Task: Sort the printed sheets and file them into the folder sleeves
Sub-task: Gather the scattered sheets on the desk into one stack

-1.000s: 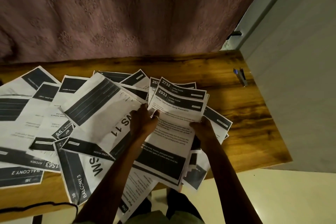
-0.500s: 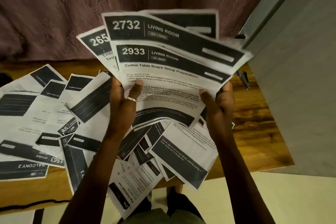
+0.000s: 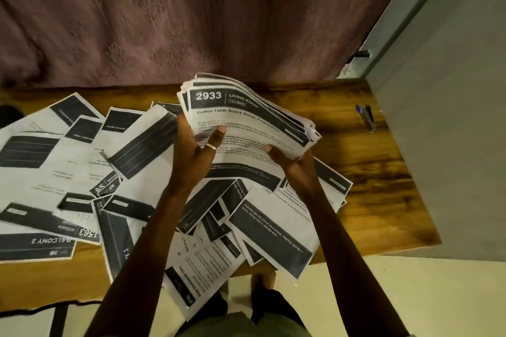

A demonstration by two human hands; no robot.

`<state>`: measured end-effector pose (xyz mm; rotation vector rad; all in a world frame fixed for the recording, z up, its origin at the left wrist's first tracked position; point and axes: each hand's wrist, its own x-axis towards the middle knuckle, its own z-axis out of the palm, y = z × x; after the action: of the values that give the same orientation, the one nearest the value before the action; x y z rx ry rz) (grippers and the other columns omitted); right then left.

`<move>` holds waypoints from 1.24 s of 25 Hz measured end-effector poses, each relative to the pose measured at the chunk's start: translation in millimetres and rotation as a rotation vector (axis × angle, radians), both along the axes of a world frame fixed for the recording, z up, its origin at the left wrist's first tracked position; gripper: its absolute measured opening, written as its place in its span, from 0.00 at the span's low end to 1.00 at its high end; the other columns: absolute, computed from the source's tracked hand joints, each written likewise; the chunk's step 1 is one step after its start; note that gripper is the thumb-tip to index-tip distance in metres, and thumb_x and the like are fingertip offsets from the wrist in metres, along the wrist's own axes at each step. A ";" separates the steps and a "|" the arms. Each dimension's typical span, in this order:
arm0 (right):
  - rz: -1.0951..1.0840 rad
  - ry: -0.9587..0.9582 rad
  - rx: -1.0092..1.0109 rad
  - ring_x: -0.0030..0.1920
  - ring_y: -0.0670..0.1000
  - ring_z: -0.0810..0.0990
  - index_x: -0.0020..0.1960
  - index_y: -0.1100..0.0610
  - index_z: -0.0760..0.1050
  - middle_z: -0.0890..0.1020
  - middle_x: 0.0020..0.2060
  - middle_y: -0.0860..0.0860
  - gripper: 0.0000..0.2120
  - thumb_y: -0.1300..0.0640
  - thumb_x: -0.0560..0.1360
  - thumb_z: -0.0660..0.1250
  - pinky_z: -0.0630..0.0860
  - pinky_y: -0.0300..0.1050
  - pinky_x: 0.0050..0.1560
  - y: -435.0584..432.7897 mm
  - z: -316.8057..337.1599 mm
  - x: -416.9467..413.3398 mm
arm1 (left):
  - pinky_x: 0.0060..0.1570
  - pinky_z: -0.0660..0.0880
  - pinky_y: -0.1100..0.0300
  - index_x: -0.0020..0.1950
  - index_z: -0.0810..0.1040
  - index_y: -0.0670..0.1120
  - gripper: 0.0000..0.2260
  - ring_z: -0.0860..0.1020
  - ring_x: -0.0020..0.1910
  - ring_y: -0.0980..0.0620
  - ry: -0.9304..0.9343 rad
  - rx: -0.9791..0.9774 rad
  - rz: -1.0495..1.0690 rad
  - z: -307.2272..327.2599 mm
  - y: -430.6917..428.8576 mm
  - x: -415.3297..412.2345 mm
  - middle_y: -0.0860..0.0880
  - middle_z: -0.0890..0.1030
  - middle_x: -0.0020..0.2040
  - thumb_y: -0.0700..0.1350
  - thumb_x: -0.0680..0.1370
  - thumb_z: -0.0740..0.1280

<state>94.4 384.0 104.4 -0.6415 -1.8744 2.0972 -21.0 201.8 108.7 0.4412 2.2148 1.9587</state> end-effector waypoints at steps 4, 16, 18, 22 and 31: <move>-0.097 -0.041 0.125 0.56 0.52 0.83 0.55 0.45 0.76 0.83 0.54 0.49 0.14 0.61 0.75 0.71 0.81 0.61 0.52 -2.2 -9.1 -1.4 | 0.44 0.84 0.50 0.69 0.66 0.50 0.22 0.83 0.56 0.53 -0.003 -0.106 -0.050 -9.8 8.1 -5.5 0.50 0.80 0.63 0.52 0.79 0.70; -0.419 -0.720 0.092 0.47 0.57 0.81 0.58 0.59 0.77 0.82 0.54 0.57 0.12 0.56 0.77 0.69 0.78 0.47 0.44 6.1 -65.3 109.8 | 0.54 0.77 0.55 0.65 0.76 0.44 0.19 0.78 0.62 0.43 -0.076 -0.779 -0.480 -68.4 90.2 48.1 0.44 0.79 0.64 0.49 0.77 0.73; -0.405 -1.064 0.324 0.56 0.62 0.75 0.63 0.63 0.74 0.75 0.60 0.63 0.19 0.52 0.78 0.65 0.73 0.51 0.56 4.4 -77.3 115.3 | 0.62 0.75 0.49 0.67 0.75 0.46 0.20 0.73 0.68 0.41 0.004 -0.870 -0.470 -89.2 94.1 66.6 0.44 0.74 0.69 0.49 0.77 0.72; -0.451 -1.143 0.395 0.59 0.64 0.71 0.62 0.62 0.74 0.70 0.60 0.63 0.19 0.49 0.78 0.62 0.71 0.54 0.61 0.1 -84.5 114.2 | 0.69 0.68 0.39 0.74 0.66 0.52 0.26 0.59 0.73 0.37 0.054 -1.005 -0.475 -103.1 93.1 79.7 0.42 0.60 0.75 0.53 0.78 0.69; -0.675 -0.723 0.066 0.52 0.59 0.78 0.62 0.56 0.64 0.75 0.56 0.57 0.18 0.61 0.76 0.67 0.80 0.54 0.44 -0.8 -90.2 111.7 | 0.69 0.68 0.39 0.76 0.60 0.55 0.31 0.61 0.73 0.39 0.069 -0.971 -0.535 -115.0 94.3 72.7 0.43 0.62 0.74 0.53 0.77 0.71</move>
<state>206.2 383.2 14.2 -1.8856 -1.6353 1.4404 51.7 296.1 -6.4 0.8041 2.4041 0.5124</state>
